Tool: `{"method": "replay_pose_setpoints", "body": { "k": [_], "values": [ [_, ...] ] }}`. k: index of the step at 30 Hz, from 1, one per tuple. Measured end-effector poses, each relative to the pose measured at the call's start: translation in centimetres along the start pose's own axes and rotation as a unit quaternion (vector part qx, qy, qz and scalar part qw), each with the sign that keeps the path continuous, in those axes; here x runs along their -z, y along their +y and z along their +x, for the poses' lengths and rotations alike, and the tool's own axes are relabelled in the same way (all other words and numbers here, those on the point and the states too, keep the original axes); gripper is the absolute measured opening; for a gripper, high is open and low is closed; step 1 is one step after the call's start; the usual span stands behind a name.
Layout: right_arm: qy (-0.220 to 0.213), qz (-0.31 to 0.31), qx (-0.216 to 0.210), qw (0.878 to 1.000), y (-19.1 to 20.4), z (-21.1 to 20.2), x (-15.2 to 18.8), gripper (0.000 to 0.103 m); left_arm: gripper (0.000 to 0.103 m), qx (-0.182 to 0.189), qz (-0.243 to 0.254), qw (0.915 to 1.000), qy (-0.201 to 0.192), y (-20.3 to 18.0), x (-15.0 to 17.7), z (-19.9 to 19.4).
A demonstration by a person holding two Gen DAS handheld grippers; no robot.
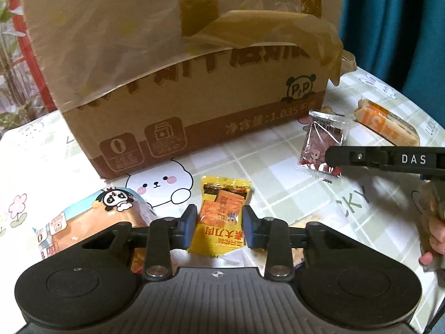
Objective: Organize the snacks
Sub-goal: 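Grasp the yellow spicy-strip packet with the left tool while the right tool holds its packet, then carry both packets over the box and release them with both tools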
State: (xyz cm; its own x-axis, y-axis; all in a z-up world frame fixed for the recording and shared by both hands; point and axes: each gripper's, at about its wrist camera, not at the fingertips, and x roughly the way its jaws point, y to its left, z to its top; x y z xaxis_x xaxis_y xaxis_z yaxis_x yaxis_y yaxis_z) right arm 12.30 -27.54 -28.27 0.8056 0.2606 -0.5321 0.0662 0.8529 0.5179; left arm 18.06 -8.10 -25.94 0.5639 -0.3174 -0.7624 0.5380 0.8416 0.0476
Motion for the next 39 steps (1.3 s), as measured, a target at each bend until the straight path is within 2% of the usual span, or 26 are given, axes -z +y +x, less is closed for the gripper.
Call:
{"method": "replay_pose_setpoints", "body": {
  "k": [7,19,26,29,32,37,39],
  "values": [
    [-0.004,-0.018,-0.004,1.000,0.6,-0.3,-0.1,0.007,0.035,0.003,-0.053,0.9982,-0.027,1.0,0.1,-2.3],
    [-0.007,-0.067,-0.017,0.998,3.6,-3.2,0.2,0.003,0.035,0.012,-0.096,0.9926,-0.074,1.5,-0.2,-5.6],
    [-0.018,-0.100,-0.040,0.994,5.8,-5.6,-0.2,0.003,0.035,0.018,-0.106,0.9891,-0.101,1.7,-0.1,-7.7],
    [-0.035,-0.111,-0.058,0.991,7.1,-6.9,-1.6,0.003,0.035,0.013,-0.089,0.9880,-0.125,1.6,-0.7,-9.1],
    [-0.063,-0.128,-0.077,0.987,8.7,-8.2,-4.0,0.003,0.035,0.017,-0.089,0.9829,-0.160,1.9,-2.2,-11.2],
    [-0.119,-0.139,-0.102,0.978,10.6,-9.8,-9.7,0.003,0.035,0.011,-0.090,0.9658,-0.243,2.8,-6.0,-14.8],
    [-0.139,-0.145,-0.108,0.974,11.1,-10.0,-12.2,0.003,0.035,0.011,-0.092,0.9602,-0.263,3.3,-8.1,-15.5]
  ]
}}
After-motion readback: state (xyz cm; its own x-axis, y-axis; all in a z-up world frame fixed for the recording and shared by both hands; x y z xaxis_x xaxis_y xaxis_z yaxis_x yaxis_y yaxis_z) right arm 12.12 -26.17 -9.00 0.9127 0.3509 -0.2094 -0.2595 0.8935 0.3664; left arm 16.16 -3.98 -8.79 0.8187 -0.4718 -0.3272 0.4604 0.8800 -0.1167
